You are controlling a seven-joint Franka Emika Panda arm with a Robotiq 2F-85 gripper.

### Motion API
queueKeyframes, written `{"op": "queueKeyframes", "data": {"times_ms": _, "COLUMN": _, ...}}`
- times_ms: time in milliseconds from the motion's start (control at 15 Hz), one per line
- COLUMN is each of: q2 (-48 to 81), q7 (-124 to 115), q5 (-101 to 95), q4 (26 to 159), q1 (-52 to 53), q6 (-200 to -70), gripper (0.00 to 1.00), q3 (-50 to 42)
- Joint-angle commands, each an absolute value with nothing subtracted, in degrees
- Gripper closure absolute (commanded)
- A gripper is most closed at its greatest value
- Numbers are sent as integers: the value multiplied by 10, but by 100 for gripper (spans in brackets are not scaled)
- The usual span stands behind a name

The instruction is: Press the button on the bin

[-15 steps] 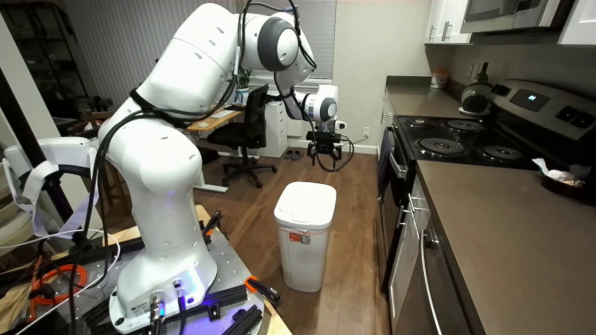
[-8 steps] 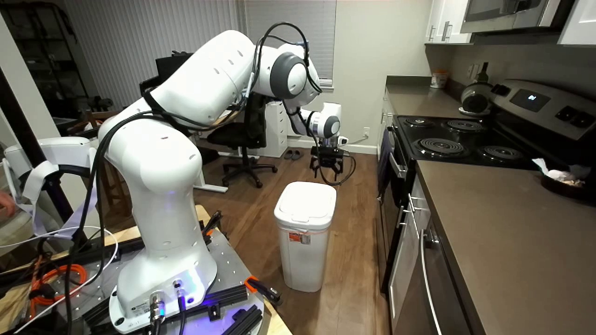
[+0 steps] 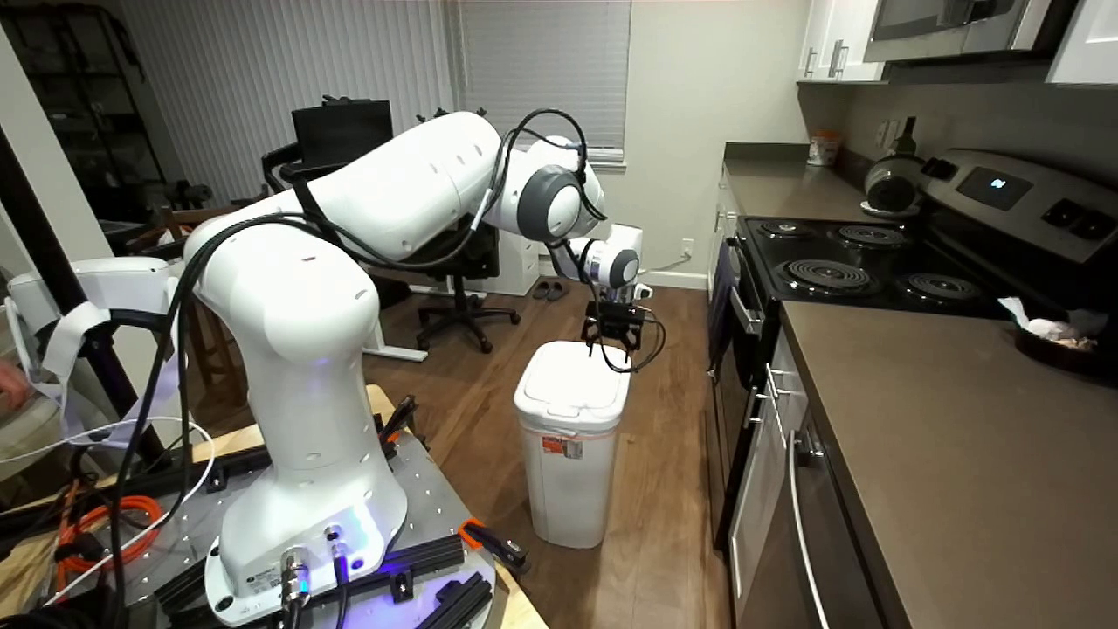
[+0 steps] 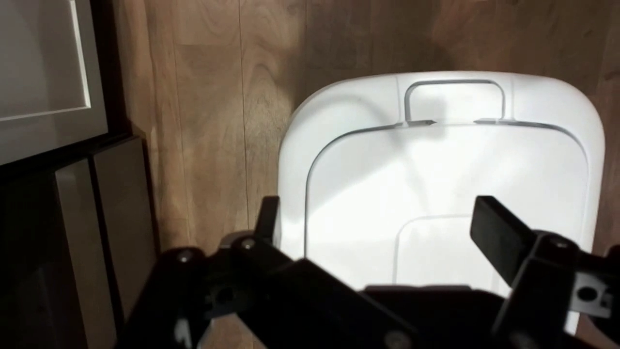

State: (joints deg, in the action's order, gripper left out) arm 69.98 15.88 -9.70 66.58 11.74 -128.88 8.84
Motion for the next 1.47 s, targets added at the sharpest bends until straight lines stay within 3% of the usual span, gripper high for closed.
{"op": "queueKeyframes", "data": {"times_ms": 0, "q2": 750, "q7": 173, "q5": -85, "q4": 597, "q1": 127, "q6": -1257, "gripper": 0, "q3": 96}}
{"op": "queueKeyframes", "data": {"times_ms": 133, "q2": 766, "q7": 168, "q5": -82, "q4": 581, "q1": 135, "q6": -1248, "gripper": 1, "q3": 97}}
{"op": "queueKeyframes", "data": {"times_ms": 200, "q2": 775, "q7": 163, "q5": -82, "q4": 575, "q1": 140, "q6": -1247, "gripper": 8, "q3": 97}}
{"op": "queueKeyframes", "data": {"times_ms": 467, "q2": 806, "q7": 164, "q5": -85, "q4": 555, "q1": 154, "q6": -1252, "gripper": 10, "q3": 96}}
{"op": "queueKeyframes", "data": {"times_ms": 533, "q2": 813, "q7": 164, "q5": -86, "q4": 553, "q1": 156, "q6": -1255, "gripper": 25, "q3": 94}}
{"op": "queueKeyframes", "data": {"times_ms": 667, "q2": 820, "q7": 163, "q5": -92, "q4": 556, "q1": 154, "q6": -1258, "gripper": 34, "q3": 97}}
{"op": "queueKeyframes", "data": {"times_ms": 867, "q2": 831, "q7": 168, "q5": -92, "q4": 558, "q1": 151, "q6": -1263, "gripper": 58, "q3": 100}}
{"op": "queueKeyframes", "data": {"times_ms": 1267, "q2": 840, "q7": 167, "q5": -91, "q4": 567, "q1": 150, "q6": -1285, "gripper": 68, "q3": 103}}
{"op": "queueKeyframes", "data": {"times_ms": 1400, "q2": 838, "q7": 165, "q5": -90, "q4": 568, "q1": 149, "q6": -1293, "gripper": 67, "q3": 104}}
